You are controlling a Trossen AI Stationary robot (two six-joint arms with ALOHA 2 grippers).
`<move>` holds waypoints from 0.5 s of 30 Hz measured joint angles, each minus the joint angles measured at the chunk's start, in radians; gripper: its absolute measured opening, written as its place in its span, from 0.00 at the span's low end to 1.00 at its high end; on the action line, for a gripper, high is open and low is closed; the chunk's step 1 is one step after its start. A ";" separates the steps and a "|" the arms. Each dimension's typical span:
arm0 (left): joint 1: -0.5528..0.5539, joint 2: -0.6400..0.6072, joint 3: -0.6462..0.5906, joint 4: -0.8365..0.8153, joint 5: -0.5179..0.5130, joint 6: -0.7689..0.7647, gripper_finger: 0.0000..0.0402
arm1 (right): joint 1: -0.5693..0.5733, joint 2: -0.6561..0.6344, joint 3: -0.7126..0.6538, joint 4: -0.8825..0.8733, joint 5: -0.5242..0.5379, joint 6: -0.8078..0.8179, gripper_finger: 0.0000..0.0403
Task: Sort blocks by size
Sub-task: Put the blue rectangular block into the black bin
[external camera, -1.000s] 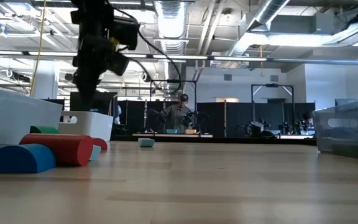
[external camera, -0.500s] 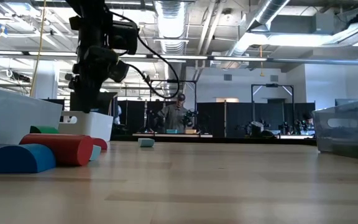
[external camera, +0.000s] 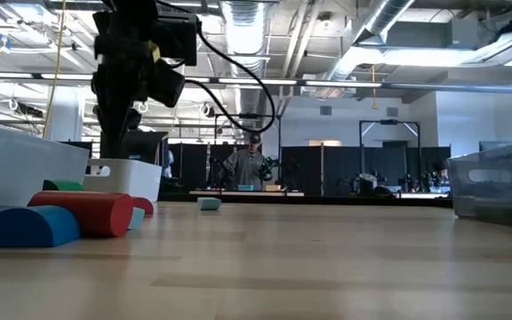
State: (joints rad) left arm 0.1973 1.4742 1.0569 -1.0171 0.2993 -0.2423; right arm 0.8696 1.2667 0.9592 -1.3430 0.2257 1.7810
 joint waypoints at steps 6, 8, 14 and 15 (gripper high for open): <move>-0.046 0.000 0.000 0.028 0.080 0.020 0.44 | 0.000 0.000 0.000 0.009 -0.021 0.002 0.23; -0.063 0.000 0.000 0.034 0.102 0.037 0.44 | 0.000 0.000 0.000 0.009 -0.021 0.002 0.23; -0.141 -0.001 0.000 0.037 0.119 0.136 0.44 | 0.000 0.000 0.000 0.009 -0.021 0.008 0.28; -0.155 -0.001 0.000 0.037 0.120 0.154 0.44 | 0.000 0.000 0.000 0.009 -0.021 0.011 0.30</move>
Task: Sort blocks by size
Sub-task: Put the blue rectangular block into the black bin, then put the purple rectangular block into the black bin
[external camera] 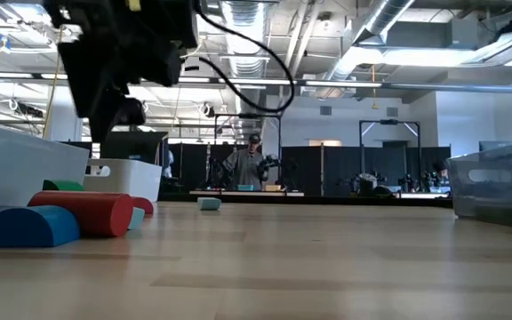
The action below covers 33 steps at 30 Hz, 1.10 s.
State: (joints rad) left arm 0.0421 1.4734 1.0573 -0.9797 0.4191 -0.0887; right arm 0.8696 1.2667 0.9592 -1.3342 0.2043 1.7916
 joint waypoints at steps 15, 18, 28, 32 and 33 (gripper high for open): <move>-0.220 0.000 0.000 0.032 -0.005 0.204 0.44 | 0.000 0.000 0.000 -0.007 0.002 0.025 0.45; -0.279 0.000 0.000 0.044 -0.011 0.252 0.44 | 0.000 0.000 0.000 -0.007 0.002 0.018 0.47; -0.462 0.000 0.001 0.171 -0.270 0.407 0.44 | 0.000 0.000 0.000 -0.013 0.039 0.006 0.48; -0.461 0.001 -0.007 0.227 -0.285 0.410 0.44 | 0.000 0.000 0.000 -0.013 0.045 0.004 0.48; -0.461 0.007 -0.015 0.250 -0.284 0.410 0.44 | 0.000 0.000 0.000 -0.013 0.048 0.004 0.48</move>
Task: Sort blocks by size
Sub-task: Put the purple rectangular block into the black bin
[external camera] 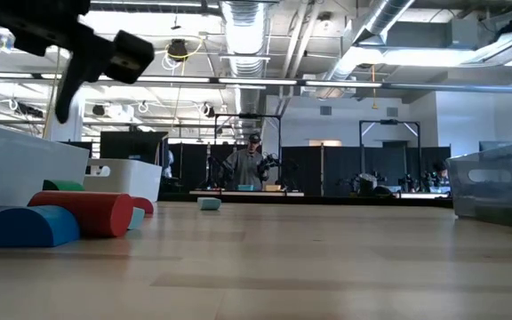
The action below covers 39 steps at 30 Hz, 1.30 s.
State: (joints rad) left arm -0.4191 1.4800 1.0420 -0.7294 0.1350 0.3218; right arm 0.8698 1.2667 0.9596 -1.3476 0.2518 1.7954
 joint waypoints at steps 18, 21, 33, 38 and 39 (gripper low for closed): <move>-0.037 0.151 -0.114 0.146 0.017 -0.009 0.44 | 0.000 0.000 0.000 0.018 0.014 -0.100 0.48; -0.043 0.186 -0.115 0.176 -0.001 -0.013 0.44 | -0.001 0.000 0.000 0.020 0.014 -0.097 0.48; -0.025 0.202 -0.118 0.276 -0.031 -0.028 0.44 | -0.016 0.000 0.000 0.048 0.014 -0.095 0.48; -0.025 0.200 -0.095 0.243 -0.031 -0.040 0.44 | -0.016 0.000 0.000 0.061 0.014 -0.095 0.48; -0.025 0.200 -0.091 0.235 -0.031 -0.040 0.44 | -0.016 0.000 0.000 0.062 0.014 -0.095 0.48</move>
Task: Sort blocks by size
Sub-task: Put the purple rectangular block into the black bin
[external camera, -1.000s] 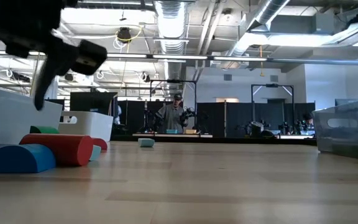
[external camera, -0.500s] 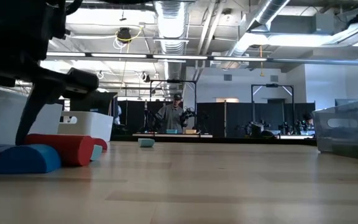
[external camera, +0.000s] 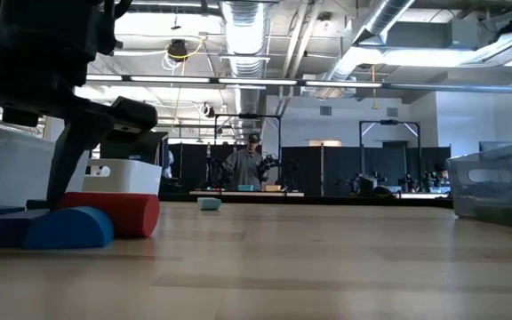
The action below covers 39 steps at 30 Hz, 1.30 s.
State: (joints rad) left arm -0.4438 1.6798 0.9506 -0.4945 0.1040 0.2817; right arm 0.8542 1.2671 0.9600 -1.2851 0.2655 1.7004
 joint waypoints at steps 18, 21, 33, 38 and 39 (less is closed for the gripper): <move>0.007 -0.004 0.059 -0.041 -0.009 -0.002 0.44 | 0.000 0.000 0.000 0.013 -0.001 0.000 0.48; 0.012 -0.004 0.059 -0.041 -0.012 0.007 0.44 | 0.000 0.000 0.000 0.014 -0.001 0.000 0.48; 0.012 0.010 -0.022 0.044 -0.055 0.115 0.44 | 0.000 0.000 0.000 0.029 -0.001 0.000 0.48; 0.017 0.007 -0.036 0.087 -0.105 0.094 0.42 | 0.000 0.000 0.000 0.038 -0.001 0.000 0.48; 0.016 0.007 -0.036 0.085 -0.107 0.094 0.40 | 0.000 0.000 0.000 0.038 -0.001 0.000 0.48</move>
State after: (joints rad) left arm -0.4274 1.6871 0.9142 -0.4099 -0.0032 0.3753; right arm 0.8546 1.2668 0.9600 -1.2471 0.2644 1.7007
